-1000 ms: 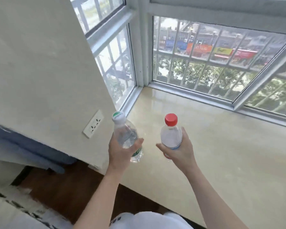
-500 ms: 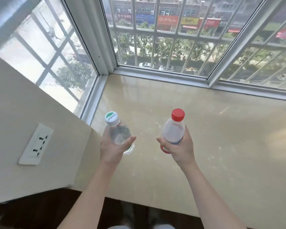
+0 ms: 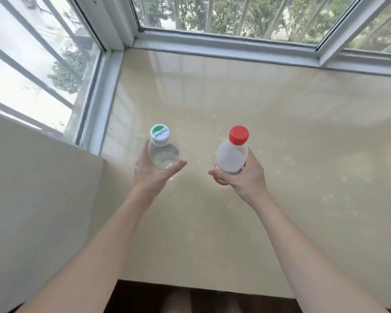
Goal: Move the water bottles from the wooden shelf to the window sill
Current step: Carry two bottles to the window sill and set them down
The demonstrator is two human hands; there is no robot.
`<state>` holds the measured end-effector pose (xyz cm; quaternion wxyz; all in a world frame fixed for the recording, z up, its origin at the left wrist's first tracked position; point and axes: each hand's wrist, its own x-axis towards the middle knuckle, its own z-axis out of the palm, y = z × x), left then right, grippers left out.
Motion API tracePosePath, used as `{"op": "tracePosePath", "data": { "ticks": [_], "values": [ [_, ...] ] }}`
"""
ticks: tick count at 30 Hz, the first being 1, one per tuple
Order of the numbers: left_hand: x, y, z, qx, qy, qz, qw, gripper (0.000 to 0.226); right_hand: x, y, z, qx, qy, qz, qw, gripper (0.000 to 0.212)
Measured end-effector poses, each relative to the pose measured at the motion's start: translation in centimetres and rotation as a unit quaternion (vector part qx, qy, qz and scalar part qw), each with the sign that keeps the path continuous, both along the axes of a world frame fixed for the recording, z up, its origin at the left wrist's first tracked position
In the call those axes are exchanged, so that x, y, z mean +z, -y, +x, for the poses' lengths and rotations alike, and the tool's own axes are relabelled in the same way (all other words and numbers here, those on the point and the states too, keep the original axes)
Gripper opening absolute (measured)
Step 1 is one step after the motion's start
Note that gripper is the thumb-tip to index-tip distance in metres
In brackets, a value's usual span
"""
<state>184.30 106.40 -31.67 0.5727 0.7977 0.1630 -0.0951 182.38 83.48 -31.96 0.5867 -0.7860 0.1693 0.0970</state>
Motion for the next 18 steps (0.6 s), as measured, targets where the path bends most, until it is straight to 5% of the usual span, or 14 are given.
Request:
{"op": "tracePosePath", "data": {
  "ticks": [8,18],
  "values": [
    [-3.9,-0.3,4.2,-0.033,0.049,-0.009,0.998,0.069,-5.3,-2.6,4.3,-0.035,0.069,-0.027,0.997,0.07],
    [-6.7,-1.7,5.5,-0.063,0.052,-0.005,0.997,0.076,-9.8,-1.2,4.3,-0.004,0.014,-0.002,1.0,0.064]
  ]
}}
